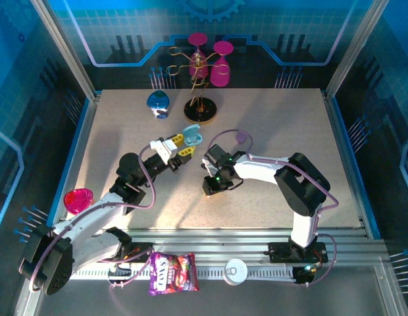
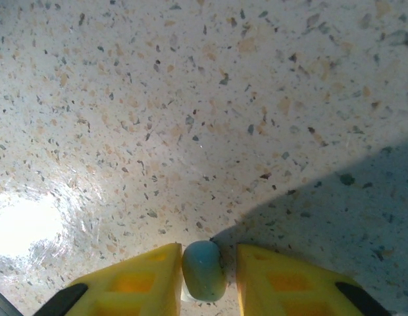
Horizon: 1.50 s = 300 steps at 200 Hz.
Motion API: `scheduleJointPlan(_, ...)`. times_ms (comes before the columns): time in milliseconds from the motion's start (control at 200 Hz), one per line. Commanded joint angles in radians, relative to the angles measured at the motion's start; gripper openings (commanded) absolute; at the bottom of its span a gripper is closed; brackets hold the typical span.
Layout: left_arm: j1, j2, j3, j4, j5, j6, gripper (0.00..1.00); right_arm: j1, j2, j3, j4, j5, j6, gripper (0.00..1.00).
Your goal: Insert wireless bluetooth earbuds into charging case
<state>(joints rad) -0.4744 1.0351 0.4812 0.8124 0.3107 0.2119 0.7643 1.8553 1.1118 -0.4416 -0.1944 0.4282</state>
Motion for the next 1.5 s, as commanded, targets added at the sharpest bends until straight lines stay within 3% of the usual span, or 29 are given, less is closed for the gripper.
scheduleJointPlan(0, -0.007, 0.007, 0.042, 0.028, 0.018, 0.000, 0.30, 0.021, 0.012, 0.010, -0.029, -0.022, 0.004, 0.23)
scheduleJointPlan(460, -0.007, 0.027, 0.027, 0.037, 0.006, 0.001, 0.30, 0.030, -0.063, 0.030, -0.135, 0.148, 0.003, 0.16)
scheduleJointPlan(730, -0.007, 0.147, 0.010, 0.131, 0.024, -0.062, 0.30, -0.012, -0.290, -0.030, -0.174, 0.322, -0.019, 0.17)
scheduleJointPlan(896, -0.009, 0.223, -0.001, 0.163, 0.040, -0.098, 0.30, -0.013, -0.401, 0.031, -0.257, 0.392, -0.078, 0.18)
scheduleJointPlan(1121, -0.035, 0.301, -0.013, 0.183, 0.035, -0.105, 0.30, -0.001, -0.464, 0.165, -0.322, 0.430, -0.134, 0.17)
scheduleJointPlan(1496, -0.043, 0.344, -0.024, 0.191, 0.072, -0.158, 0.29, 0.040, -0.427, 0.293, -0.300, 0.444, -0.185, 0.17)
